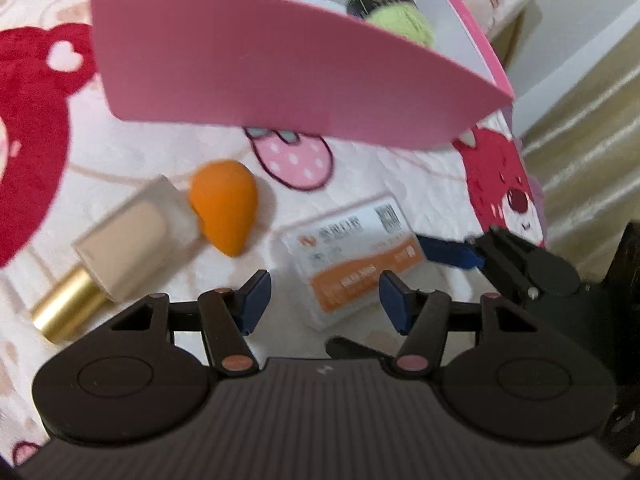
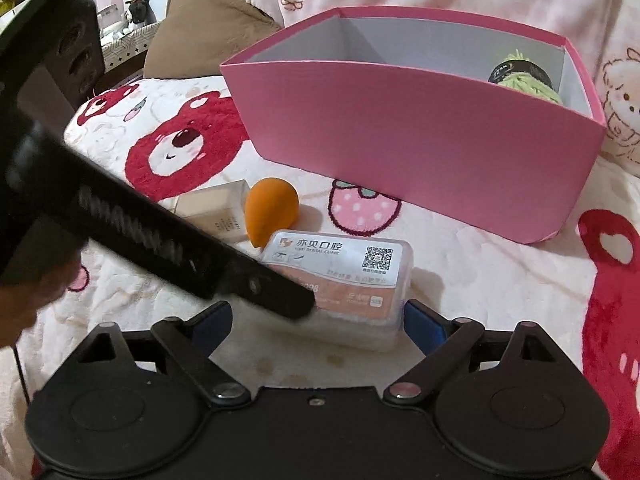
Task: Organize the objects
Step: 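Close the left tool on the clear plastic box and lift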
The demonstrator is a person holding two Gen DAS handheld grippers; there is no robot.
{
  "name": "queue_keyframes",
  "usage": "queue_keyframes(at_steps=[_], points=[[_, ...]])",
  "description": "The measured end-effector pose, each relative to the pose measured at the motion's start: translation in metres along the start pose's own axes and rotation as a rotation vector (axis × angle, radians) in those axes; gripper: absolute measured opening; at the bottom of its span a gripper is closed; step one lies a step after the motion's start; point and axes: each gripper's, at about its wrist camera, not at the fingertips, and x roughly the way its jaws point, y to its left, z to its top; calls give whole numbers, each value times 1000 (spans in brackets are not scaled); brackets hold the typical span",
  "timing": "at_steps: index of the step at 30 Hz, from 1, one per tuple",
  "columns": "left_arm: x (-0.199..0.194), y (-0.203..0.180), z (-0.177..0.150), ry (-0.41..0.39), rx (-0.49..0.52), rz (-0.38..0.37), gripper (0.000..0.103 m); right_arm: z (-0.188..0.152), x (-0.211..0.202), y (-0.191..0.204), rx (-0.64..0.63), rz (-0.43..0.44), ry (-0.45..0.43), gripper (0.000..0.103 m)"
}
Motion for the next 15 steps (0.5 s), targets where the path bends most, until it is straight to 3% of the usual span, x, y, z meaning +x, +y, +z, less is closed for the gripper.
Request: queue_keyframes(at_steps=[3,5,8,15], points=[[3,10,4,2,-39,2,55,0,6,1,-9,-7,-8,98],[7,15,6,13,-84,-54,44,0,8,0,-1,-10,-17,98],[11,17,10,23,-132,-58,44,-2,13,-6,24,-8,-25,98],[13,9,7,15,-140,-36,46,-3,14,-7,23,-10,-14,98]])
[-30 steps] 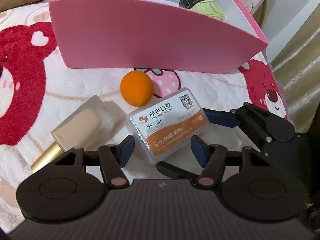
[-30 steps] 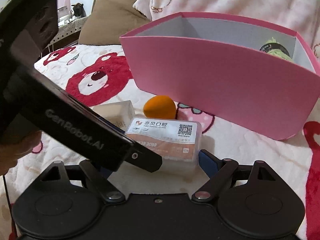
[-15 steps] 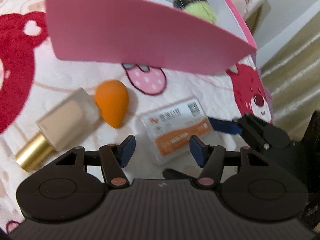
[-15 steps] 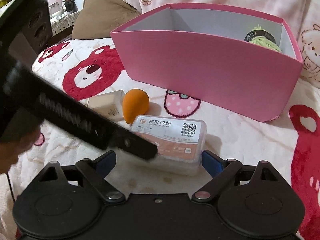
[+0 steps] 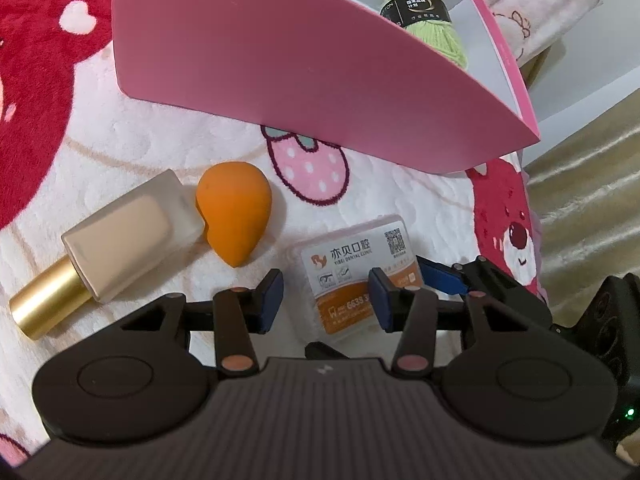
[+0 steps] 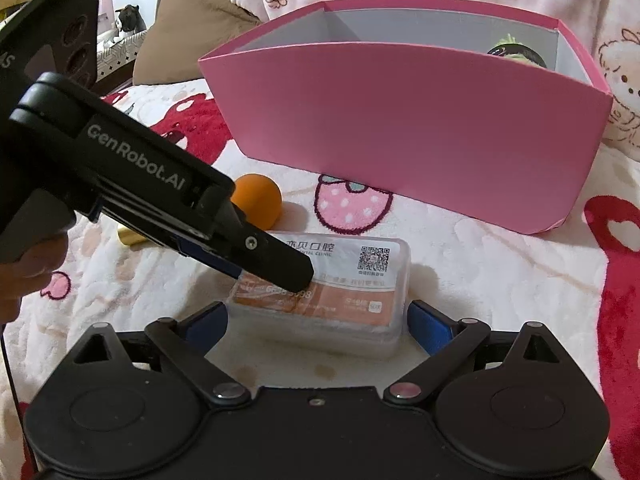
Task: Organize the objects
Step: 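Close the left tool on the clear plastic box and lift, then carry the clear plastic box into the pink box and open the left tool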
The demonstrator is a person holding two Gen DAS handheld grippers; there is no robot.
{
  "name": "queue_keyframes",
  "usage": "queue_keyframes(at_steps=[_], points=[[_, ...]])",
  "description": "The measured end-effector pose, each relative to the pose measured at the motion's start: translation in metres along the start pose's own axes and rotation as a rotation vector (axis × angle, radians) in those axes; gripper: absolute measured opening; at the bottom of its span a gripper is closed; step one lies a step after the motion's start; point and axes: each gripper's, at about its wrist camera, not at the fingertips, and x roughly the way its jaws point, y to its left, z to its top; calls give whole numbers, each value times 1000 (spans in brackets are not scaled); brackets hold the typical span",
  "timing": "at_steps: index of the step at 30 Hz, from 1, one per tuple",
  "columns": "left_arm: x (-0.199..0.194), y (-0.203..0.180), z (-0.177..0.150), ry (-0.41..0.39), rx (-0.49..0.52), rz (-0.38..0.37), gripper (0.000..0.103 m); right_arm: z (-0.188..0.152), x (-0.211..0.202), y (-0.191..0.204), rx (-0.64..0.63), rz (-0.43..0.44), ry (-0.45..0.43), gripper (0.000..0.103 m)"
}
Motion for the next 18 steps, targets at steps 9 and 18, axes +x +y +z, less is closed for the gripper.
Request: queue_keyframes(at_steps=[9,18], points=[[1,-16,0,-8,43,64,48,-5,2,5,24,-36,-15,97],[-15,-25,-2,0,66,30,44,-5,-28,11,-86,-18,-2,96]])
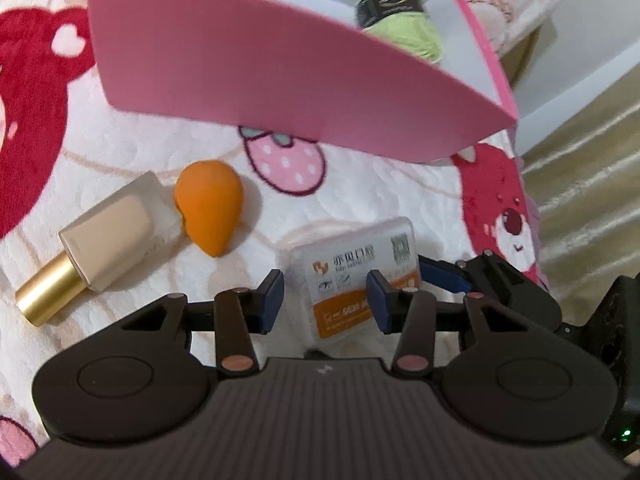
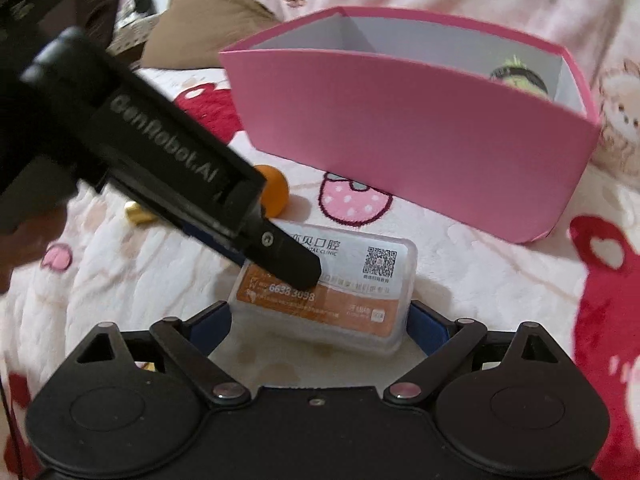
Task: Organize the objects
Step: 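Carry the clear plastic box into the pink box and open the left tool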
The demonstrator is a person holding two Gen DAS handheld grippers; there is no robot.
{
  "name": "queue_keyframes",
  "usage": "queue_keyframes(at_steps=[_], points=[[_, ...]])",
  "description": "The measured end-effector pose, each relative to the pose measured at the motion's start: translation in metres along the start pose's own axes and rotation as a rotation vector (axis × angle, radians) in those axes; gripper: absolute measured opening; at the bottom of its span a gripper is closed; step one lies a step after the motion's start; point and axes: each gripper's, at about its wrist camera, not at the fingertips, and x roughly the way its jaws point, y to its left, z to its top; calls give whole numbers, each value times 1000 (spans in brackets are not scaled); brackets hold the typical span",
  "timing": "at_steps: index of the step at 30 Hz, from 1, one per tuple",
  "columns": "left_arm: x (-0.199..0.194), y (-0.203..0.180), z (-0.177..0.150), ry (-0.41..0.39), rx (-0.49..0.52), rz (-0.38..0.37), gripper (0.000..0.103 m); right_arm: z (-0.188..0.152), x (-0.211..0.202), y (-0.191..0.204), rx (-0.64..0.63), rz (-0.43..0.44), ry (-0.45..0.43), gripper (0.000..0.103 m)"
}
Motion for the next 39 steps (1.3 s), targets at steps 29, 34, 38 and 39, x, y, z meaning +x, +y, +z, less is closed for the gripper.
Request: queue_keyframes(at_steps=[29,34,38,39], points=[[-117,-59,54,-85,208,15,44,77,-91,-8,221,-18,-177,55],[-135,-72,92,-102,226,59,44,122,-93,-24,285,1,-168,55],[-140,-79,126,-127,244,91,44,158,-85,-39,328,5,-145,55],[-139,-78,137,-126,229,98,44,167,-80,-44,341,10,-138,55]])
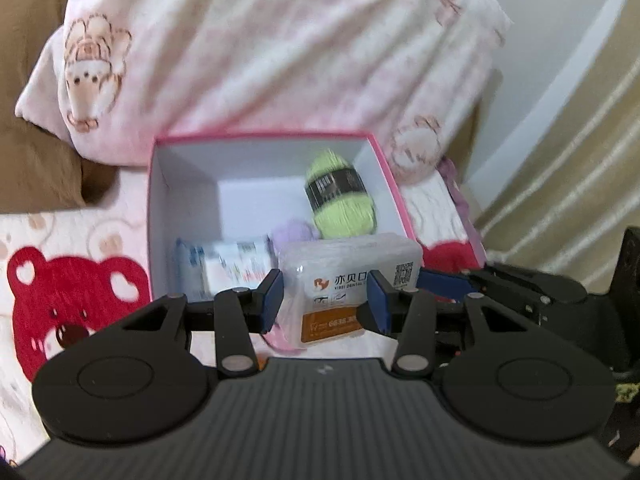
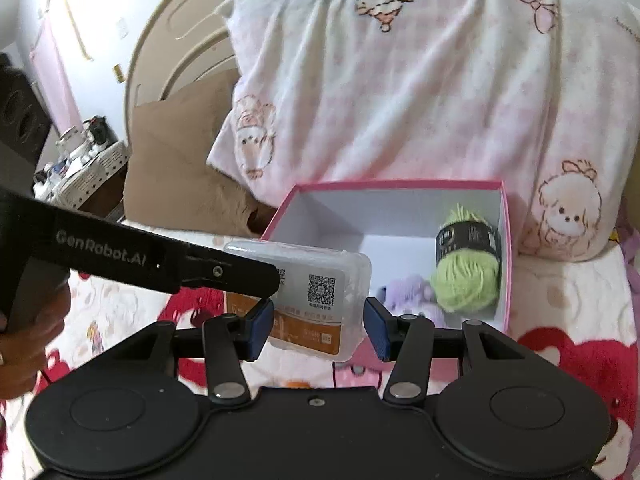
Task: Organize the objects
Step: 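Carry the clear plastic box into the pink box and open the left tool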
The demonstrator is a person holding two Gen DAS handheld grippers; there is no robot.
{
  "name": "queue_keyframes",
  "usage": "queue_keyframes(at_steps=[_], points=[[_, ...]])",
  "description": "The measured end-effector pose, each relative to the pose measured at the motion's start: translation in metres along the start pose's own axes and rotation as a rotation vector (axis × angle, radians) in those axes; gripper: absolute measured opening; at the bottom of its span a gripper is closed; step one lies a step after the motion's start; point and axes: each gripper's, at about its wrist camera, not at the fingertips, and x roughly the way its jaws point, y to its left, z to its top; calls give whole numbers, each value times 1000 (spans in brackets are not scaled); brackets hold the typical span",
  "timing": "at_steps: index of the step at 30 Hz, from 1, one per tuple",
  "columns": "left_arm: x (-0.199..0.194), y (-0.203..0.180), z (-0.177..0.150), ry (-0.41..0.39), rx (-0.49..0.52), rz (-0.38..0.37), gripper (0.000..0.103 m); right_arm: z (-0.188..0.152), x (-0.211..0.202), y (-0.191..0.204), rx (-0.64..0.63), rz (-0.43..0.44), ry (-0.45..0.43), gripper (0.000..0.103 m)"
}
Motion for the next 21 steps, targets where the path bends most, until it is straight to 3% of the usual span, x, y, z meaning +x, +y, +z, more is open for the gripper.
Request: queue_keyframes(at_steps=[8,13,21], points=[[45,32,46,-9,-59,74,44,41,70,-20,86,13,90,55],[86,56,53,-51,-111,96,44,52,127,-41,144,10,148,55],[147,88,53,23,-166,149,45,44,197,-60,164,11,232,55]])
